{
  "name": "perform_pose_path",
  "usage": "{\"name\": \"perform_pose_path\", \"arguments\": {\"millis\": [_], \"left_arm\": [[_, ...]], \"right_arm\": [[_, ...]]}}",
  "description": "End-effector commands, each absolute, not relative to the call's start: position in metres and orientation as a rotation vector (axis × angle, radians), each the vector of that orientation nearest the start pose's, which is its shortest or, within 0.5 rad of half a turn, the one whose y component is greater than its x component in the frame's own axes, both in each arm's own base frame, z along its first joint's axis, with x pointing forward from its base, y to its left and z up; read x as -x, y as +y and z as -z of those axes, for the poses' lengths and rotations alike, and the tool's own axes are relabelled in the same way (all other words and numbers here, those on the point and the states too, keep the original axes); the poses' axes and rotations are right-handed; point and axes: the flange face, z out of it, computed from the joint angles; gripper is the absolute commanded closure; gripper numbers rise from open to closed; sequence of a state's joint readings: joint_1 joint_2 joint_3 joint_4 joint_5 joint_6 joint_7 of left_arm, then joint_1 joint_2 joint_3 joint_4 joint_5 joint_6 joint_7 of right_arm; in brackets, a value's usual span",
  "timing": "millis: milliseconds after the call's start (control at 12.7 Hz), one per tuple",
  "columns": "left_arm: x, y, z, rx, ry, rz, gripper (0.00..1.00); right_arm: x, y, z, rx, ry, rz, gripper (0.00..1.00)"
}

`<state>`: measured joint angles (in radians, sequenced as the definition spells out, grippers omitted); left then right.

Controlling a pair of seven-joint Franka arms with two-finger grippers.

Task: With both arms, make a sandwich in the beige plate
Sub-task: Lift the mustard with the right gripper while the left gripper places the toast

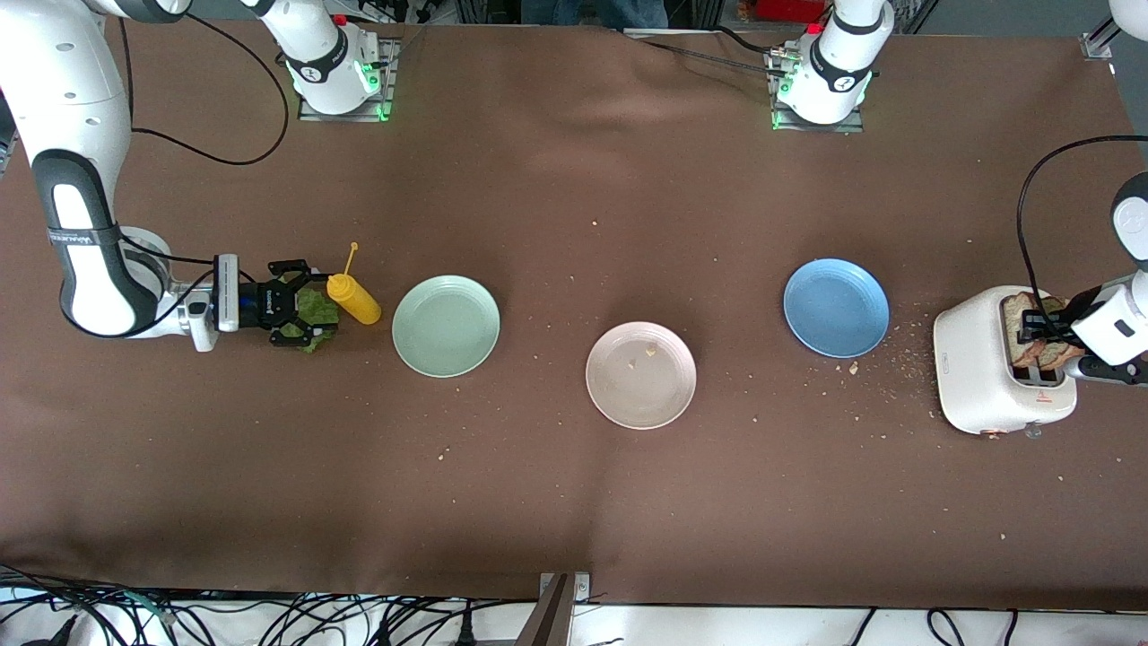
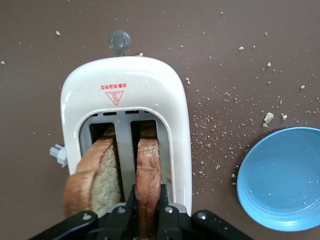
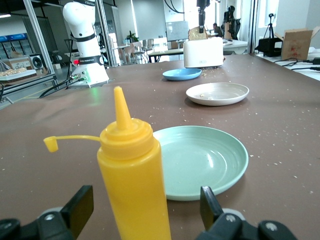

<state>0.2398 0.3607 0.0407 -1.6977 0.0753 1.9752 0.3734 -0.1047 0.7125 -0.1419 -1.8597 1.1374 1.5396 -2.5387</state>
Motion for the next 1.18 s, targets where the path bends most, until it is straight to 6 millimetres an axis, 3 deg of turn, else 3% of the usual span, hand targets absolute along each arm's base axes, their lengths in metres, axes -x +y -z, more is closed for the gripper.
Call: {"name": "perform_pose_path", "arguments": {"millis": [0,79,157,314,393,550,707,785,942,1021,1099], "left_arm": [[-0.633,0.181,-0.448,3.049,0.241,-0.187,1.00],[-0.636,0.175,-0.475,3.053,0.244,-0.194,1.00],[-0.638,0.160,-0.492,3.065,0.258,-0.210,1.00],[-0.645,0.115,-0.502,3.081,0.361,-0.225,1.00],[-0.649,0.090,-0.500,3.149,0.386,-0.206,1.00],[-0.658,0.056,-0.479,3.359,0.400,-0.199,1.00],[-0.667,0.031,-0.442,3.606,0.302,-0.274,1.00],[-0.672,0.006,-0.422,3.685,0.271,-0.340,1.00],[-0.675,-0.050,-0.391,3.682,0.211,-0.514,1.00],[-0.677,-0.070,-0.364,3.692,0.249,-0.594,1.00],[-0.677,-0.103,-0.345,3.749,0.315,-0.664,1.00]], "right_arm": [[-0.553,-0.024,-0.115,1.276,-1.378,0.906,0.05],[-0.550,-0.021,-0.108,1.263,-1.351,0.903,0.06],[-0.549,-0.020,-0.108,1.260,-1.344,0.907,0.24],[-0.553,-0.020,-0.112,1.233,-1.355,0.922,0.82],[-0.555,-0.021,-0.115,1.224,-1.362,0.932,1.00],[-0.563,-0.026,-0.124,1.210,-1.385,0.943,1.00],[-0.570,-0.028,-0.138,1.182,-1.381,0.945,1.00],[-0.574,-0.032,-0.145,1.174,-1.386,0.949,1.00],[-0.585,-0.042,-0.162,1.201,-1.364,0.872,1.00],[-0.595,-0.048,-0.176,1.219,-1.375,0.820,1.00],[-0.603,-0.050,-0.189,1.226,-1.381,0.773,1.00]]}}
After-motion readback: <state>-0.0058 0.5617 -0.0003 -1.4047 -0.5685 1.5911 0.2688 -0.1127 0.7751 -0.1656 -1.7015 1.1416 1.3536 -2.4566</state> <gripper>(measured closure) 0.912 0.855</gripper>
